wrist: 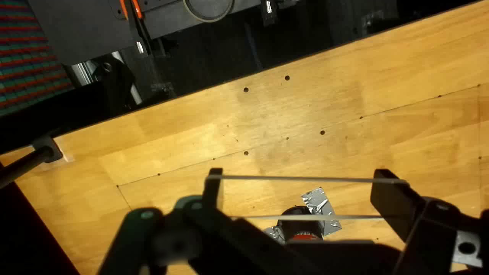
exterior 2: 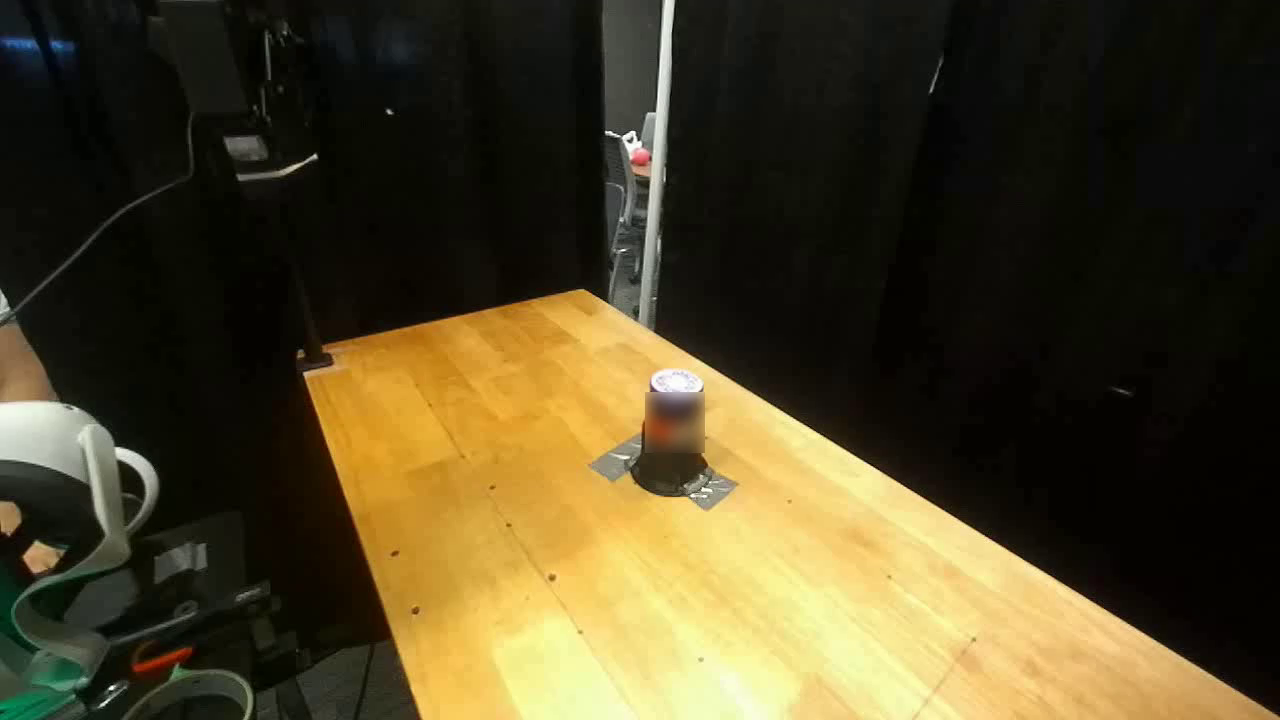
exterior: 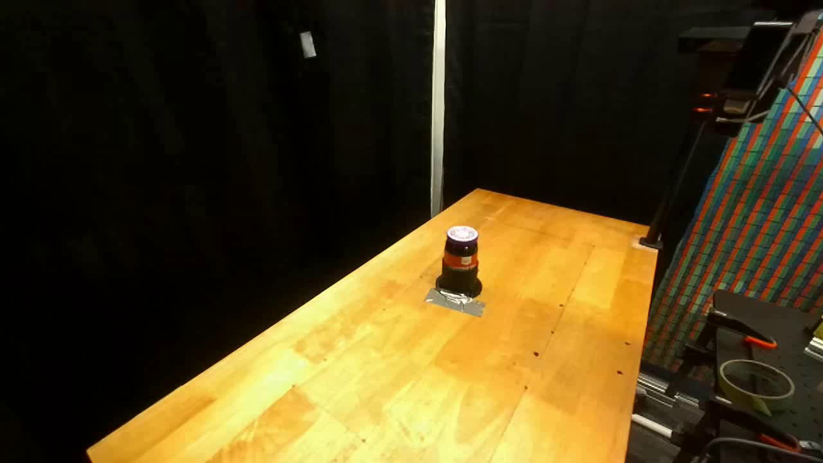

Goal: Pick the elastic around the bottle

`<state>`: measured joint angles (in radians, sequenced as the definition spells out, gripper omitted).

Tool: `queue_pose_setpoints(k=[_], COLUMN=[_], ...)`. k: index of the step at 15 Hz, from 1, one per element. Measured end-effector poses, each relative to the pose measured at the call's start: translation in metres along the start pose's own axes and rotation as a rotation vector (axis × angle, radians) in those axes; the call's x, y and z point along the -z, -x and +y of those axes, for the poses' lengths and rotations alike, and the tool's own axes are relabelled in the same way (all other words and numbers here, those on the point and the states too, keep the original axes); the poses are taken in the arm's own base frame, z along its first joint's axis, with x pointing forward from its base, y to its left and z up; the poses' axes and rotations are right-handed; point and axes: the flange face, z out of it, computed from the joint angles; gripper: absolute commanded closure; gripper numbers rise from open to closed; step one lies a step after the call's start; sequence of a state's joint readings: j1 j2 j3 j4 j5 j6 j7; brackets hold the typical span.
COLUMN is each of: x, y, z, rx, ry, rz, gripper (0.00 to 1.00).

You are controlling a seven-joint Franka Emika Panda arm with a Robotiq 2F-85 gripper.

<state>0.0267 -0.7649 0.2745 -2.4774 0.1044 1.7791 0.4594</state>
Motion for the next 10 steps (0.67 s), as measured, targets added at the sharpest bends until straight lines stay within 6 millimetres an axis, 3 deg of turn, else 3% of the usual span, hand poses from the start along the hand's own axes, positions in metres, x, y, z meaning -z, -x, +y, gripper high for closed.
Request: queue_pose_setpoints(k=[10], x=[0.0052], y=[-0.0005], z=[-0.0008], rx=[0.003], ry=[-0.001], rz=[0.012], gripper=[0.0])
